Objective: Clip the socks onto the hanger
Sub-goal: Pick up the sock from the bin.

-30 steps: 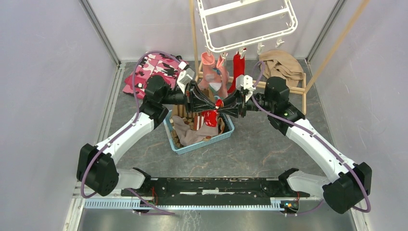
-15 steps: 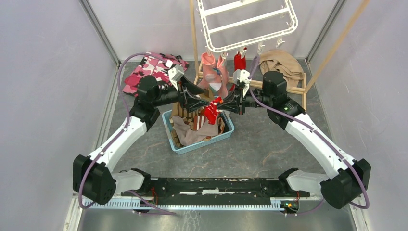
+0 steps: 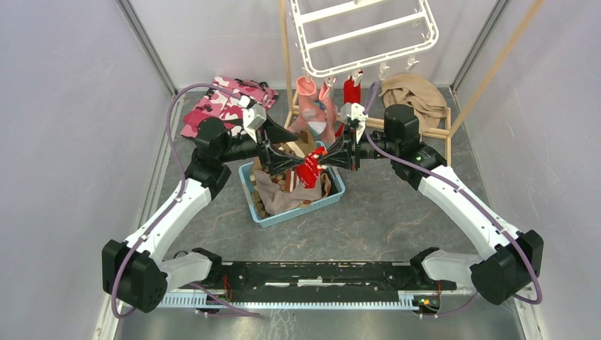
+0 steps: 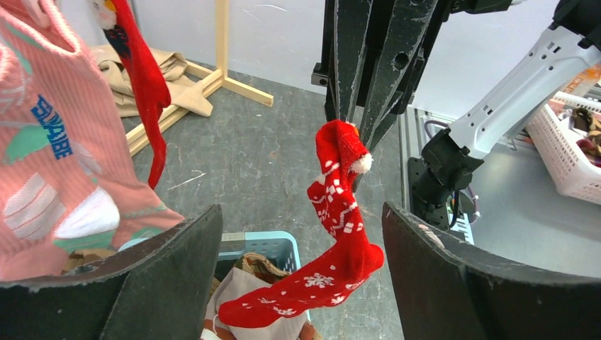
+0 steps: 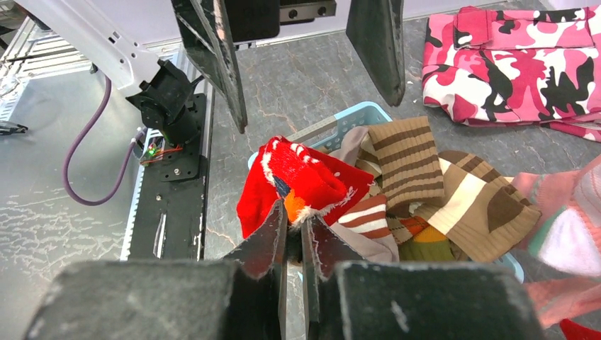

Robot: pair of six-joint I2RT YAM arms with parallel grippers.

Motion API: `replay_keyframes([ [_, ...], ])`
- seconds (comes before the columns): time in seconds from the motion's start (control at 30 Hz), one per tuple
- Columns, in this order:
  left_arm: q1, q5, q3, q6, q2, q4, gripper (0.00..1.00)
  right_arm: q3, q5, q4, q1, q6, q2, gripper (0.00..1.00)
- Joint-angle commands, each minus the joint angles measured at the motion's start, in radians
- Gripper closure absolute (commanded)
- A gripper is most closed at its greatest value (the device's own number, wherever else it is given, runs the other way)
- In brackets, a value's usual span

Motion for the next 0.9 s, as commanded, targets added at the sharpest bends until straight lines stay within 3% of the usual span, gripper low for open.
replay_keyframes([
  [0.0,-0.010,0.057,0.001,-0.010,0.039,0.081,0.14,0.019,-0.032,0.049,0.005,0.011,-0.003,0.90],
  [0.13,-0.033,0.070,0.004,-0.039,0.072,0.120,0.16,0.012,-0.023,0.045,0.005,0.010,-0.005,0.90],
  [0.3,-0.051,0.088,0.003,-0.072,0.107,0.144,0.28,0.012,-0.024,0.052,0.004,0.010,-0.007,0.90],
  [0.37,-0.051,0.093,-0.001,-0.068,0.114,0.140,0.42,0.012,-0.034,0.057,0.005,0.010,-0.009,0.90],
  [0.43,-0.051,0.096,0.001,-0.051,0.121,0.119,0.66,0.013,-0.042,0.061,0.005,0.009,-0.010,0.89],
  [0.53,-0.051,0.118,0.011,-0.027,0.132,0.079,0.87,0.014,-0.041,0.060,0.004,0.006,-0.010,0.87],
  [0.63,-0.051,0.148,0.023,-0.051,0.138,0.074,0.98,0.028,0.029,0.024,0.005,-0.005,-0.007,0.76],
  [0.73,-0.051,0.156,0.030,-0.128,0.137,0.101,0.98,0.060,0.309,-0.080,-0.010,-0.016,-0.007,0.54],
  [0.87,-0.052,0.133,0.014,-0.242,0.128,0.137,0.98,0.026,0.562,-0.065,-0.073,0.044,-0.066,0.36],
])
